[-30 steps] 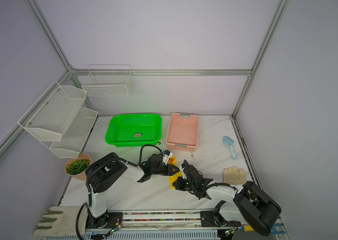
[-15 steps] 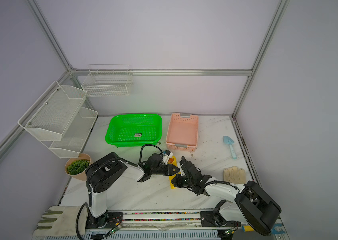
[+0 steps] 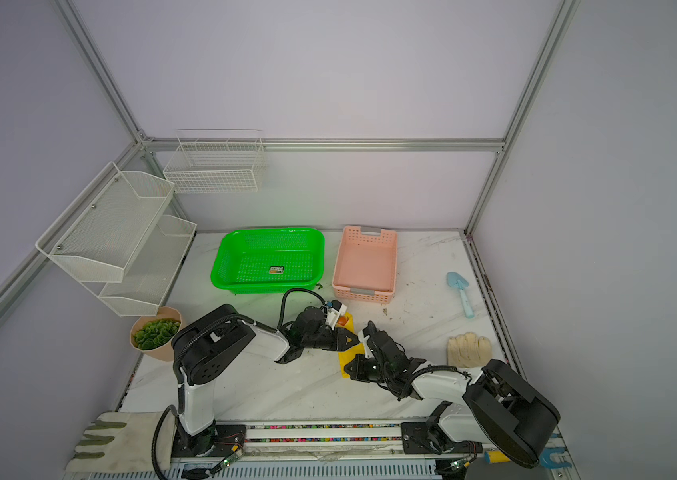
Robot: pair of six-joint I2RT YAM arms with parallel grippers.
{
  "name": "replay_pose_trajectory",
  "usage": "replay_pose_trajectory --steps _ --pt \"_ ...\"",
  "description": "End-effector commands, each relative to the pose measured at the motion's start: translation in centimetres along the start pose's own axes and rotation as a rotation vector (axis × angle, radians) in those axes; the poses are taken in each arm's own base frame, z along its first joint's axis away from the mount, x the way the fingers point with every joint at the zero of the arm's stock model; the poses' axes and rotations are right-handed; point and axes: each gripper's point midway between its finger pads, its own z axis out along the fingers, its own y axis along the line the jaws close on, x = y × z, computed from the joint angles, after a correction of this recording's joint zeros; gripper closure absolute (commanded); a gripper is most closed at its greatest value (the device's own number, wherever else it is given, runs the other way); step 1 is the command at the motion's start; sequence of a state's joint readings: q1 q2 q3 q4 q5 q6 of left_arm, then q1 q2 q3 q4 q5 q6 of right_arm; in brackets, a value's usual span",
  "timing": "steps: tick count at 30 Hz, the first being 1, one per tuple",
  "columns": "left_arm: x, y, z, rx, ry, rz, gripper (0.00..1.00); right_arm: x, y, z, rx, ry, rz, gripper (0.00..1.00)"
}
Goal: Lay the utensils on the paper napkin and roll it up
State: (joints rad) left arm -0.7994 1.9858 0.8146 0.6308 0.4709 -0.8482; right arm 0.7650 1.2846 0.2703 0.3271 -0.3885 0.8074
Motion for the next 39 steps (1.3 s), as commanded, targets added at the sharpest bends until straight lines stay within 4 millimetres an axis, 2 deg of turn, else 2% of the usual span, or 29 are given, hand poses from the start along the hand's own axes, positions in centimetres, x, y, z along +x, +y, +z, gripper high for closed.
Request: replay_pose_trajectory --steps 1,6,13,20,21,24,29,33,39 --pt "2.2 6.9 -0.4 -0.234 0.059 -0.071 0.72 2.5 -4.1 0.3 0.140 0.067 0.068 1.00" --pt "0.8 5.3 -1.3 -0.200 0.027 -0.055 0.67 2.8 -4.4 0.6 0.149 0.081 0.083 1.00" --pt "-2.2 1.5 -3.1 -0.117 -0.029 0.000 0.60 2.8 -4.3 0.6 0.138 0.082 0.090 1.00" --pt "-4.5 -1.1 -6.0 -0.085 -0.091 0.037 0.58 2.8 -4.0 0.7 0.116 0.079 0.094 1.00" --pt "-4.6 -1.4 -6.5 -0.080 -0.100 0.045 0.57 3.1 -4.5 0.8 0.128 0.091 0.102 1.00" --pt "-4.5 -2.3 -7.3 -0.050 -0.120 0.063 0.57 3.3 -4.5 1.1 0.123 0.099 0.102 1.00" --pt "-2.5 -2.5 -7.5 0.074 -0.145 0.053 0.57 3.5 -4.5 1.5 0.111 0.113 0.107 1.00" --pt "-0.7 -1.8 -6.3 0.143 -0.116 0.020 0.58 3.5 -4.5 1.7 0.108 0.120 0.110 1.00" --pt "-0.1 -0.7 -5.3 0.161 -0.126 -0.004 0.59 3.4 -4.3 1.5 0.110 0.114 0.107 1.00"
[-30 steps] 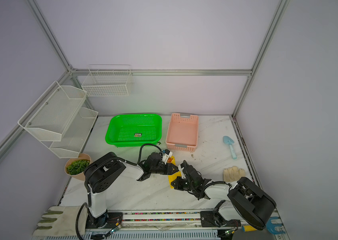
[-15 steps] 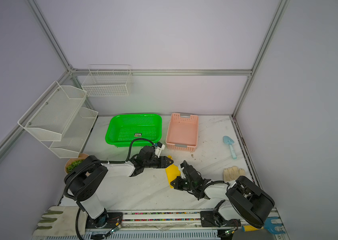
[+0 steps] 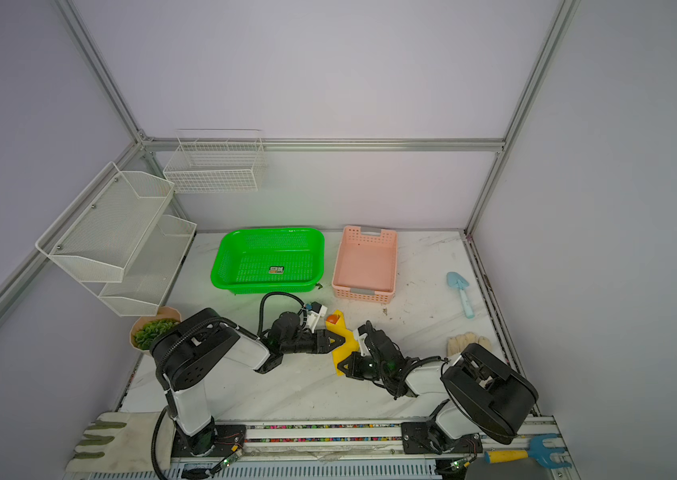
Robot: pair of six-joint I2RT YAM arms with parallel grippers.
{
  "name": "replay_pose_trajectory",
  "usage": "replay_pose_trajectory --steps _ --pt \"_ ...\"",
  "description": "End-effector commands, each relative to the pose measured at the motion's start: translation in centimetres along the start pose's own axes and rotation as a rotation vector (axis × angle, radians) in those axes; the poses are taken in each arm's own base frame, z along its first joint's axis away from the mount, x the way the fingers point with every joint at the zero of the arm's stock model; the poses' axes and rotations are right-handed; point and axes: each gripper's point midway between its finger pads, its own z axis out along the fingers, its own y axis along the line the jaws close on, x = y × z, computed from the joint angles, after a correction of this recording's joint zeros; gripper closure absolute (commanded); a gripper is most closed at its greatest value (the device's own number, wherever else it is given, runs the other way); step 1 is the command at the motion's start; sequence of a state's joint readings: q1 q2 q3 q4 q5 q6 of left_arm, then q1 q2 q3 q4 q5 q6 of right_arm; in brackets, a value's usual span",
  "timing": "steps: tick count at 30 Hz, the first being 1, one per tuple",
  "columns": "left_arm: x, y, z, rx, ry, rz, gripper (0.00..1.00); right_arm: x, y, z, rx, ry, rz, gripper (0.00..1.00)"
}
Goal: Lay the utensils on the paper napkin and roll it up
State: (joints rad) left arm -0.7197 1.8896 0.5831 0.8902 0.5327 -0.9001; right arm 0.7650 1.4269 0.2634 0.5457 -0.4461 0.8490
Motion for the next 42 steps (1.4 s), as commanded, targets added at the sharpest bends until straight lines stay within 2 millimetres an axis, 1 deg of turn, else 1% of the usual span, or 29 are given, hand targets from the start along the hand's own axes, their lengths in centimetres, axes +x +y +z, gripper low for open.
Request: replay_pose_trajectory --steps 1,7,11,14,17,19,20,23,27,30,33,37,42 --pt "0.0 -1.0 -0.1 0.068 -0.026 0.014 0.59 3.5 -5.3 -0.6 0.198 0.098 0.096 1.00" --pt "1.4 2.5 0.1 -0.034 -0.010 -0.015 0.62 3.5 -5.3 -0.7 0.201 0.096 0.095 1.00" --pt "2.2 4.1 -0.1 -0.044 -0.022 -0.047 0.63 3.5 -5.3 -0.7 0.204 0.099 0.095 1.00" --pt "2.0 4.7 -0.7 -0.022 -0.058 -0.073 0.65 3.5 -5.4 -0.7 0.207 0.101 0.096 1.00" --pt "1.0 4.2 -1.2 0.011 -0.095 -0.070 0.67 3.6 -5.5 -0.6 0.208 0.103 0.098 1.00" --pt "0.4 3.4 -1.2 0.022 -0.099 -0.052 0.67 3.7 -5.6 -0.6 0.211 0.106 0.100 1.00" --pt "0.5 3.5 -1.2 0.003 -0.082 -0.054 0.67 3.6 -5.6 -0.6 0.210 0.105 0.099 1.00" --pt "-0.4 2.6 -1.3 -0.014 -0.073 -0.014 0.68 3.6 -5.5 -0.6 0.207 0.103 0.100 1.00" --pt "-0.9 2.4 -1.5 -0.070 -0.047 0.028 0.70 3.5 -5.4 -0.7 0.205 0.099 0.100 1.00" --pt "-1.3 2.6 -1.6 -0.113 -0.039 0.046 0.72 3.5 -5.5 -0.7 0.209 0.099 0.100 1.00" --pt "-1.4 3.6 -1.4 -0.164 -0.017 0.048 0.73 3.5 -5.4 -0.7 0.209 0.098 0.099 1.00" --pt "-2.0 4.5 -1.4 -0.159 -0.029 0.022 0.74 3.4 -5.3 -0.8 0.208 0.096 0.095 1.00" --pt "-3.0 3.9 -1.4 -0.154 -0.037 0.035 0.74 3.4 -5.2 -1.0 0.208 0.094 0.094 1.00"
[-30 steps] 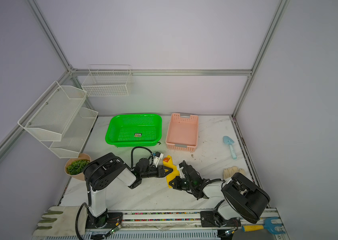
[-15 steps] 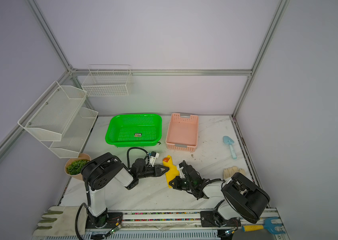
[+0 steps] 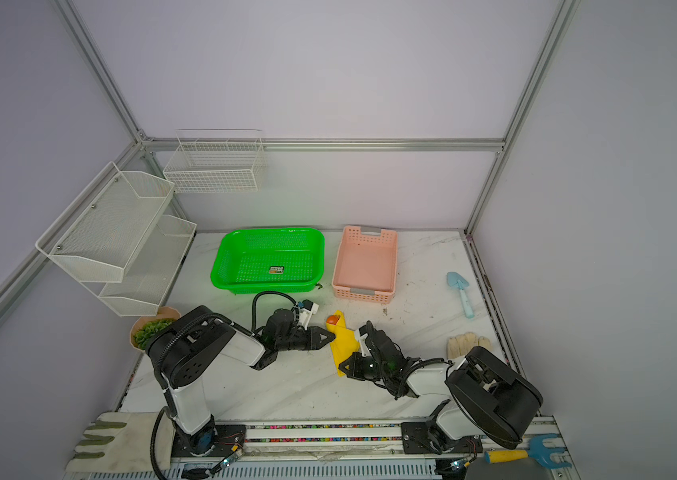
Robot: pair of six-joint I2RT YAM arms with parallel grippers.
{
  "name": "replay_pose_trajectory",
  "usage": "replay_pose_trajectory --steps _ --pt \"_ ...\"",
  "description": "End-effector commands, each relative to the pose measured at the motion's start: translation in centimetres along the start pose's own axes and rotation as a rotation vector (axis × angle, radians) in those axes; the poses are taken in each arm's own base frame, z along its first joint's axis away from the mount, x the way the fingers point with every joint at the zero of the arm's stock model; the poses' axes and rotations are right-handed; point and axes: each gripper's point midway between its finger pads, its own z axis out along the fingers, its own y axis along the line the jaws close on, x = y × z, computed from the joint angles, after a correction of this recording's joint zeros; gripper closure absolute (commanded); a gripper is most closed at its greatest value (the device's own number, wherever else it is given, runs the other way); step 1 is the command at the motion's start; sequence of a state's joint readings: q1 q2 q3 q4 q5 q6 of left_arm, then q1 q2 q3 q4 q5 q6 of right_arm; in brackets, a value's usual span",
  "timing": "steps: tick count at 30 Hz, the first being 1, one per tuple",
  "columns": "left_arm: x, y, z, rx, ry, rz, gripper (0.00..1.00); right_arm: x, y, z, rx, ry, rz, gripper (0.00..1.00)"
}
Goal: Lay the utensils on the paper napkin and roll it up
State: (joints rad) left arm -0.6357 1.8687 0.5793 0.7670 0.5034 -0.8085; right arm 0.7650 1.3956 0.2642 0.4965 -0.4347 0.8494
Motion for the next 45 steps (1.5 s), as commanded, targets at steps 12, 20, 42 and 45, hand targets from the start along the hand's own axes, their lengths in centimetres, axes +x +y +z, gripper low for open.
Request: replay_pose_trajectory --steps 12,20,42,45 --pt "-4.0 -0.8 0.1 -0.051 -0.023 0.077 0.74 3.4 -5.0 -0.2 0.182 0.103 0.087 1.00" --pt "-5.1 0.1 0.3 -0.058 -0.036 0.076 0.74 3.5 -5.2 -0.1 0.179 0.109 0.091 1.00" --pt "-1.4 -6.8 -1.1 0.011 -0.013 0.118 0.75 3.2 -4.7 0.3 0.162 0.109 0.084 1.00" --pt "-0.5 -6.7 -0.9 0.017 0.001 0.102 0.75 3.1 -4.5 0.3 0.165 0.109 0.080 1.00"
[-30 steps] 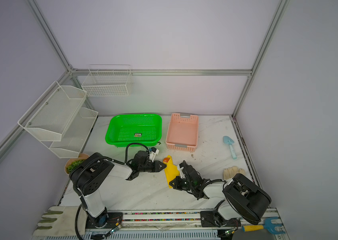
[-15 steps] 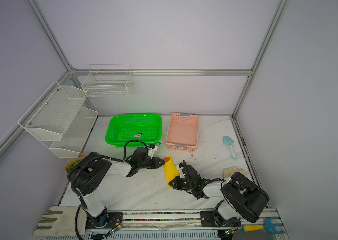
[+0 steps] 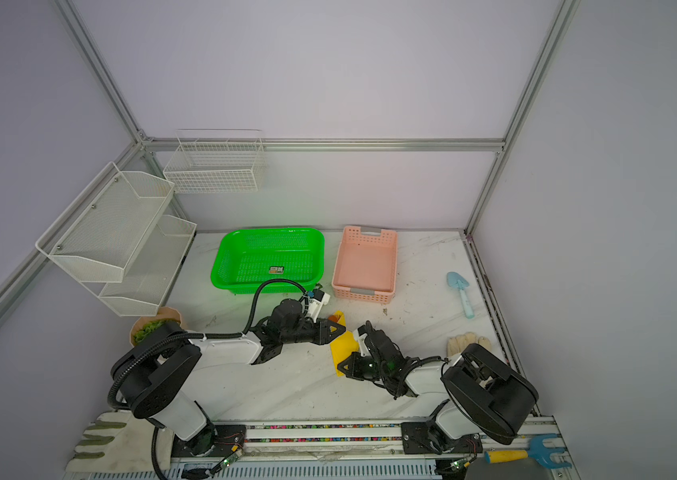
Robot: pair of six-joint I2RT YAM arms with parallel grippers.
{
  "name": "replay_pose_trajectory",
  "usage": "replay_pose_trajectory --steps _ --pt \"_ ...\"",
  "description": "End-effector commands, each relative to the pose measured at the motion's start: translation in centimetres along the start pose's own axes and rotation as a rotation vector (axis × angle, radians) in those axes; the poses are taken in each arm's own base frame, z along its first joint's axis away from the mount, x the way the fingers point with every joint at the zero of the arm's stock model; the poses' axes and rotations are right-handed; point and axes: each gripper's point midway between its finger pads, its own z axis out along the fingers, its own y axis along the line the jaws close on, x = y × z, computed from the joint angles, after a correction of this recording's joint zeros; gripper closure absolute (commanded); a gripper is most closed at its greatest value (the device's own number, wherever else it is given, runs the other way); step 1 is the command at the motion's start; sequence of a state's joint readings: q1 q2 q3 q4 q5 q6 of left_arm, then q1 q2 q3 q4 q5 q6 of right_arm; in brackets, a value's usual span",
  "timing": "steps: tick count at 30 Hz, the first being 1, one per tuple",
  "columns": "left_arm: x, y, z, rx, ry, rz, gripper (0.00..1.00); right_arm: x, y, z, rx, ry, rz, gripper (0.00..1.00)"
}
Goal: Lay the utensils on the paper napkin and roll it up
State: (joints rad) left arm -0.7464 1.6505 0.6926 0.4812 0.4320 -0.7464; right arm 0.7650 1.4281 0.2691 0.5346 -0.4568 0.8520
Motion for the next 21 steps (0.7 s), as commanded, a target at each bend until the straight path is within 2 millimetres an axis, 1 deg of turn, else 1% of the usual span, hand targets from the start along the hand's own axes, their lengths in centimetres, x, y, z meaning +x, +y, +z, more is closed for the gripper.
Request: replay_pose_trajectory --steps 1,3,9,11,16,21 --pt "1.4 1.0 -0.3 -0.015 -0.003 -0.034 0.75 2.9 -4.6 -0.2 0.180 0.090 0.081 1.00" --pt "2.0 1.0 -0.5 -0.016 0.001 -0.042 0.76 2.7 -4.5 -0.3 0.181 0.084 0.079 1.00" --pt "5.4 1.8 -0.7 -0.057 0.053 -0.062 0.78 2.7 -4.5 -0.2 0.184 0.089 0.077 1.00" --pt "6.2 2.2 -0.8 -0.072 0.059 -0.069 0.79 2.8 -4.5 -0.2 0.185 0.091 0.078 1.00" --pt "6.5 2.5 -1.1 -0.085 0.054 -0.072 0.82 2.7 -4.4 -0.2 0.183 0.089 0.079 1.00" --pt "6.9 3.3 -0.4 -0.106 0.070 -0.072 0.83 2.6 -4.3 -0.2 0.182 0.090 0.075 1.00"
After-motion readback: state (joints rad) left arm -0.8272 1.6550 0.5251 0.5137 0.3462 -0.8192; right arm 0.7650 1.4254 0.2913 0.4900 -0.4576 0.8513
